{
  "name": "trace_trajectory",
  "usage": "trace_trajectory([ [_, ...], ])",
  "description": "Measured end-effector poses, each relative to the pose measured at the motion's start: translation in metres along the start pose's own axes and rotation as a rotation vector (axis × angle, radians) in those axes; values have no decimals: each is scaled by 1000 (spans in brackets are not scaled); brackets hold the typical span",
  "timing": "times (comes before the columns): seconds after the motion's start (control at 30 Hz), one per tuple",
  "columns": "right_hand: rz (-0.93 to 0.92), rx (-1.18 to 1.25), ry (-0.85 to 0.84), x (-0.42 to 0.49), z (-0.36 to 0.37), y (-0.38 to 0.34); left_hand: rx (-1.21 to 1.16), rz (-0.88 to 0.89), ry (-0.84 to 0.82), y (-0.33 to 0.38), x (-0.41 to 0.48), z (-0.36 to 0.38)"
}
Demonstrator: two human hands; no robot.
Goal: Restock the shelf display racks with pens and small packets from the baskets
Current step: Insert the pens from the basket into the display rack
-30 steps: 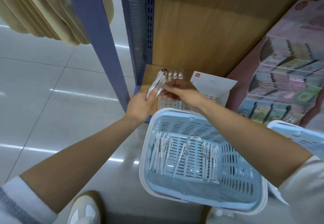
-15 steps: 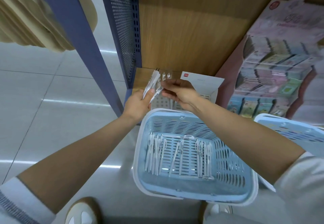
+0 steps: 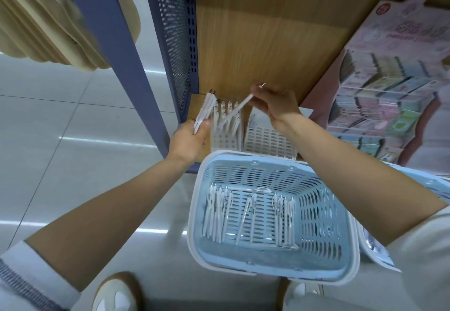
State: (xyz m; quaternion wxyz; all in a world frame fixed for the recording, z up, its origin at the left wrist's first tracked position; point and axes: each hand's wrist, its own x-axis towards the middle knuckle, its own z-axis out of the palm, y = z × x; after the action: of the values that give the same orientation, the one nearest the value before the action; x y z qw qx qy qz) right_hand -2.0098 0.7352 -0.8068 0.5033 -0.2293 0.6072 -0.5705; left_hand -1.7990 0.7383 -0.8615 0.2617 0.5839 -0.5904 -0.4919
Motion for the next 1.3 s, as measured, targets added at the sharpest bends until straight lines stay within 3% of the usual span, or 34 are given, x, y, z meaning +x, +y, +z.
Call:
trace_trajectory([
  [0.07,-109,-122,73,7,-8,3,13,-7,-15,-5,1,-2],
  [0.17,-211,-489,149,17,-4,31,6,-5,-48,-7,1,-1],
  [0.3,-318,-783,108,17,9,61,5,16,-74,-7,0,-3],
  [0.67,-448,-948,89,24,10,72,35,29,-133,-9,2,-10],
  [0.93,-435,-933,61,29,10,81,20,28,-131,-7,4,-7],
  [1.3,-249,-1084,47,38,13,90,6,-14,-114,-4,3,-5],
])
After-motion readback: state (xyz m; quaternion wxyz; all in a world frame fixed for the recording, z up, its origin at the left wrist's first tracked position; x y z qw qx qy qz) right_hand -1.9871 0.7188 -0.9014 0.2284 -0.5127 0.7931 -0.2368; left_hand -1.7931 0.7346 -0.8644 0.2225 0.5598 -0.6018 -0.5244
